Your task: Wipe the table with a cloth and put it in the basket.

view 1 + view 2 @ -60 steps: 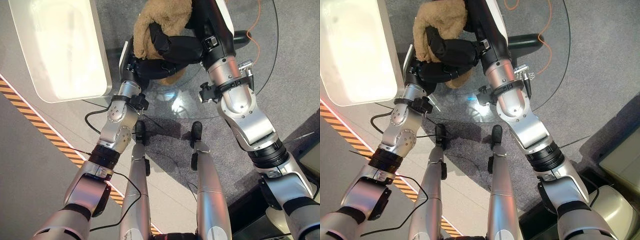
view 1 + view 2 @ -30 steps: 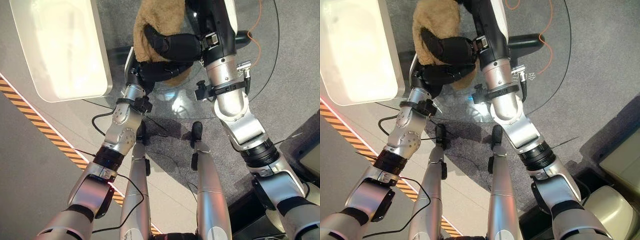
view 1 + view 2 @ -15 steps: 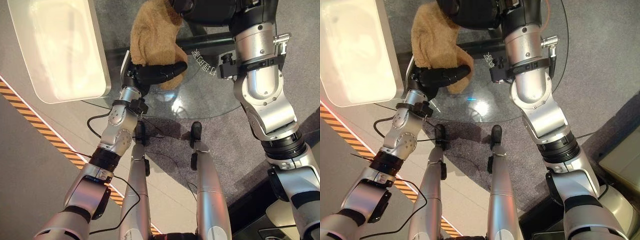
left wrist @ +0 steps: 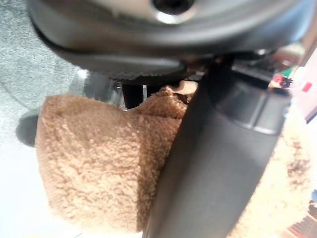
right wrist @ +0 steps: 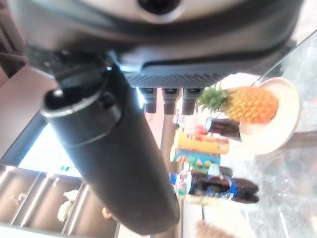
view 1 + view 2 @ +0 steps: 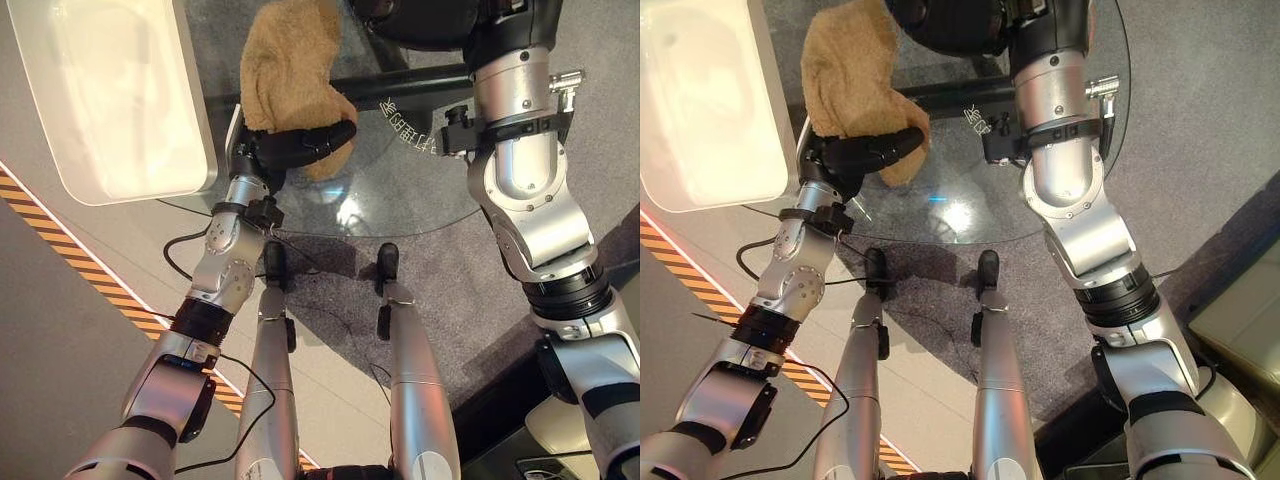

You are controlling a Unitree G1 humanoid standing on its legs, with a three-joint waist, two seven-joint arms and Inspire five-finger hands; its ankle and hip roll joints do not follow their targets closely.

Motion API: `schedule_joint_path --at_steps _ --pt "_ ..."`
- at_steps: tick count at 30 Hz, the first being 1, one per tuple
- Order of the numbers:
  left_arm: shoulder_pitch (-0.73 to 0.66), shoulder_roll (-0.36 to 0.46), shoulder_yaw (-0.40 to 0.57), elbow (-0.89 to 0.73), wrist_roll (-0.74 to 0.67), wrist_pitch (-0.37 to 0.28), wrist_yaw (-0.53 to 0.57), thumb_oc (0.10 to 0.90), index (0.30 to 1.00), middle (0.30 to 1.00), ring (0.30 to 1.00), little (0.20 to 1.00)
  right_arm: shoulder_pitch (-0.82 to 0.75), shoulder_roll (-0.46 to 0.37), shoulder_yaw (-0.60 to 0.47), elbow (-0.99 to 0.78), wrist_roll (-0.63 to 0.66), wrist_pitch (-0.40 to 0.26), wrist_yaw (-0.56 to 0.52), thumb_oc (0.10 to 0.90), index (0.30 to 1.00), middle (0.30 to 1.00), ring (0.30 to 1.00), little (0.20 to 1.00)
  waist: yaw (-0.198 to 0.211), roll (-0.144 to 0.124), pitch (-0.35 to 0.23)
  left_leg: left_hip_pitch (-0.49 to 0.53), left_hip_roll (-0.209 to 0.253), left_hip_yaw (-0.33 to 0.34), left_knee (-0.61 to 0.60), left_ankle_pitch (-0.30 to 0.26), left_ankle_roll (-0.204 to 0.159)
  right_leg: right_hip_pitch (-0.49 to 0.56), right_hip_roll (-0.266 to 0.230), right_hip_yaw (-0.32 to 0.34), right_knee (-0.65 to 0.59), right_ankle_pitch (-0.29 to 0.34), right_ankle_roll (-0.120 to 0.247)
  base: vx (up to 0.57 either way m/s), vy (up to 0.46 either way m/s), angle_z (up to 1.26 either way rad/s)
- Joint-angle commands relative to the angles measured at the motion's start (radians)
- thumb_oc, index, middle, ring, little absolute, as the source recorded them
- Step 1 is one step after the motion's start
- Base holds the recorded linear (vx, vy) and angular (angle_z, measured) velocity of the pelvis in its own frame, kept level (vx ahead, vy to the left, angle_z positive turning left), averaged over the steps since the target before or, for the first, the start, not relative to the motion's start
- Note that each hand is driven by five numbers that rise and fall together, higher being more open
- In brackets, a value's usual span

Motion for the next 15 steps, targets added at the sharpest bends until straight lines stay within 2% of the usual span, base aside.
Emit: schedule_joint_path --at_steps 1,9,15 --pt "-0.133 0.029 0.074 -0.141 -0.019 -0.161 -0.058 0.100 0.300 0.300 0.300 0.200 -0.056 -0.009 -0.123 -0.095 -0.021 -0.068 -0.061 0.800 0.900 0.900 0.900 0.900 -0.004 -0.028 -0.025 0.043 -0.085 0.110 0.007 -0.065 0.107 0.085 0.143 -0.018 -0.135 0.031 -0.062 0.00 0.000 0.00" --pt "-0.154 0.044 0.116 -0.122 -0.029 -0.217 -0.076 0.100 0.300 0.300 0.300 0.200 0.005 -0.037 -0.181 0.042 -0.039 -0.051 -0.154 0.800 0.900 0.900 0.900 0.900 -0.008 -0.022 -0.025 0.053 -0.082 0.108 -0.003 -0.069 0.102 0.092 0.140 -0.017 -0.138 0.026 -0.059 0.00 0.000 0.00" --pt "-0.168 0.069 0.137 -0.093 -0.057 -0.268 -0.099 0.100 0.300 0.300 0.300 0.200 0.043 -0.080 -0.225 0.185 -0.028 -0.070 -0.204 0.800 0.900 0.900 0.900 0.900 -0.008 -0.017 -0.025 0.053 -0.080 0.107 -0.007 -0.074 0.099 0.092 0.136 -0.018 -0.141 0.024 -0.053 -0.01 0.001 0.00"
